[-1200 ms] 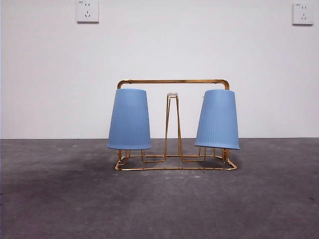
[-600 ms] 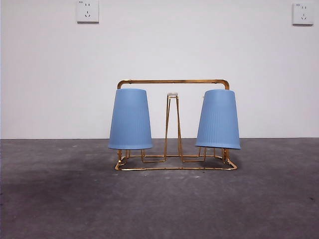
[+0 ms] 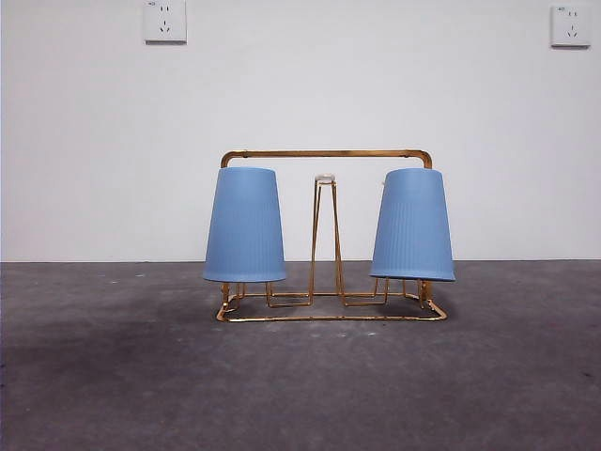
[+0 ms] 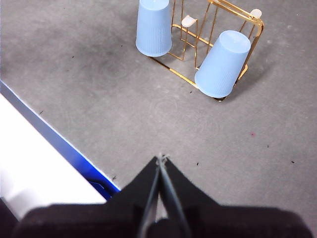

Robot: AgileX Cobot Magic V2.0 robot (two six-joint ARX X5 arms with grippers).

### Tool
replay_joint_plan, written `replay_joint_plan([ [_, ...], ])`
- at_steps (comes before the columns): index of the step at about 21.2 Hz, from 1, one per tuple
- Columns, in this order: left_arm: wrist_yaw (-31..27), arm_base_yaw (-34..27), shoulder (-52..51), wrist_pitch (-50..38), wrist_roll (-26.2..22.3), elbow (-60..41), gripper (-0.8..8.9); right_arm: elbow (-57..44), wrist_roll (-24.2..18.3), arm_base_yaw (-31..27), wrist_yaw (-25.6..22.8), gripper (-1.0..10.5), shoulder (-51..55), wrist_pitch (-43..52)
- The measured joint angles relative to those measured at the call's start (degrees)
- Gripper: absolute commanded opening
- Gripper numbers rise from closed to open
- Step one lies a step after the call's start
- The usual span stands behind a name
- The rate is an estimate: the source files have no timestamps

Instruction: Pick up cup 1,put cup 1 in the cup rack,pick up cup 2,put cup 2 in the cup rack

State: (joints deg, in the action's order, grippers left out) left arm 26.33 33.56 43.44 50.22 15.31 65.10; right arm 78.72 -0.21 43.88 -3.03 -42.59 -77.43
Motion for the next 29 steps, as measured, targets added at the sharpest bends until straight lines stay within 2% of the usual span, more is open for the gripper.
replay_joint_plan([
  [11,-0.2,0.0,2.3,-0.5,-0.6,0.0,-0.03,0.0,0.0,0.0,0.0,0.0,0.0,0.0],
  [13,-4.1,0.0,2.8,-2.3,-4.1,0.0,-0.03,0.0,0.0,0.0,0.0,0.0,0.0,0.0],
  [17,-18.5,-0.3,2.8,-14.2,-15.3,0.0,-0.03,0.0,0.0,0.0,0.0,0.0,0.0,0.0],
  [19,-21.2,-3.8,1.5,-19.0,-21.9,-0.1,-0.03,0.0,0.0,0.0,0.0,0.0,0.0,0.0],
  [21,-19.0,-10.8,-0.8,-21.9,-27.5,-0.4,-0.03,0.0,0.0,0.0,0.0,0.0,0.0,0.0],
  [25,-11.7,-21.7,-5.6,-25.2,-31.4,-5.0,-0.03,0.0,0.0,0.0,0.0,0.0,0.0,0.0],
  [29,-12.4,-29.2,-12.0,-30.3,-32.9,-13.0,-0.03,0.0,0.0,0.0,0.0,0.0,0.0,0.0],
])
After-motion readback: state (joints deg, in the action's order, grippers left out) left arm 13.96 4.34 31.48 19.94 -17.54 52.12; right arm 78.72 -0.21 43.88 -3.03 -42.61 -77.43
